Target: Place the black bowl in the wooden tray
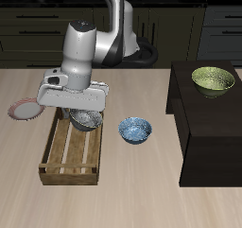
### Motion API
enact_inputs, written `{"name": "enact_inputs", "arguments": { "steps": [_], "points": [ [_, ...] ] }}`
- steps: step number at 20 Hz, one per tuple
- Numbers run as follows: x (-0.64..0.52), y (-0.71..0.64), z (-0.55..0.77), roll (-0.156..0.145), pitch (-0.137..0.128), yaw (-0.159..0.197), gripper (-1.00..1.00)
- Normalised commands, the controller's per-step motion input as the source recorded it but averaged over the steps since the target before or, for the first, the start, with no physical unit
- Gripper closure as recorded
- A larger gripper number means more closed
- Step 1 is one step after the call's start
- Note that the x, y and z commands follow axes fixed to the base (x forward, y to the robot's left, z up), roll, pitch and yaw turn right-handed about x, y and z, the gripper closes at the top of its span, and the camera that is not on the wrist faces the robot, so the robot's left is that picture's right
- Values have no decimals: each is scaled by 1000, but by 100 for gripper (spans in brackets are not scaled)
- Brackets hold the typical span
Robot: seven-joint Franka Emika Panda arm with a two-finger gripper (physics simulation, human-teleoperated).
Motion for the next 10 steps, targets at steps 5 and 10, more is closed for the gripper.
{"name": "enact_inputs", "arguments": {
  "steps": [5, 10],
  "points": [
    [57, 7, -198, -2, 45, 4, -100],
    [-7, 56, -70, 20, 13, -1, -100]
  ]
}}
